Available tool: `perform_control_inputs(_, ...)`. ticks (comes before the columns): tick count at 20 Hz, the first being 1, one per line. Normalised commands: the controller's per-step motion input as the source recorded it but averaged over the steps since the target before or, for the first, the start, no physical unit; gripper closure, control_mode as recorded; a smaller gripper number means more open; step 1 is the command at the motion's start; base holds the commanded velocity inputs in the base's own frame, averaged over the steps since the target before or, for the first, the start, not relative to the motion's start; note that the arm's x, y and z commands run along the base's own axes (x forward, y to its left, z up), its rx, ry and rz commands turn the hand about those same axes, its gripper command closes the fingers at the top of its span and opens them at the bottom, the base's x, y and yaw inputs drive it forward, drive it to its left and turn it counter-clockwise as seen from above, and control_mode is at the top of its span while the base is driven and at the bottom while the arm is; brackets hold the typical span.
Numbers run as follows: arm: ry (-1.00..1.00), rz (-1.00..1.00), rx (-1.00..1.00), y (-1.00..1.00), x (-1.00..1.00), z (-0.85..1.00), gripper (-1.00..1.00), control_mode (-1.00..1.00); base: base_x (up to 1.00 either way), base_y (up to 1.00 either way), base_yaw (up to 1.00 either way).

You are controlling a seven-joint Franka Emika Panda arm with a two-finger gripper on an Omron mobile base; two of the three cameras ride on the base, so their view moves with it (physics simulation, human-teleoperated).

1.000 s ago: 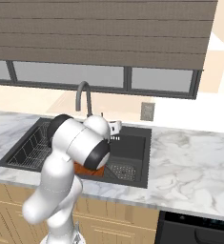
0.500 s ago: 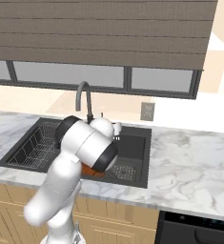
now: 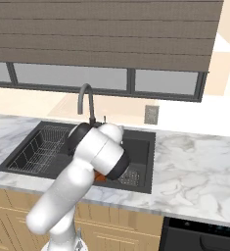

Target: Turn on the sink faucet with hot water and rinse the cutting board for ten seconds, then turn off the faucet. Push the cutting board to reach the water if necessary.

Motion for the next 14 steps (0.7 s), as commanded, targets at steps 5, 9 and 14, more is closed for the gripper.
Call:
perform_control_inputs(5, 0.0, -0.03, 0.0, 0.04, 0.05, 0.0, -1.0, -1.0, 0.0, 0.0, 0.0)
perform_control_inputs(9, 0.0, -0.02, 0.0, 0.0, 0.03, 0.0, -1.0, -1.0, 0.0, 0.0, 0.0)
perform_control_inputs(14, 0.0, -0.02, 0.0, 0.0, 0.08, 0.0, -1.0, -1.0, 0.0, 0.0, 0.0)
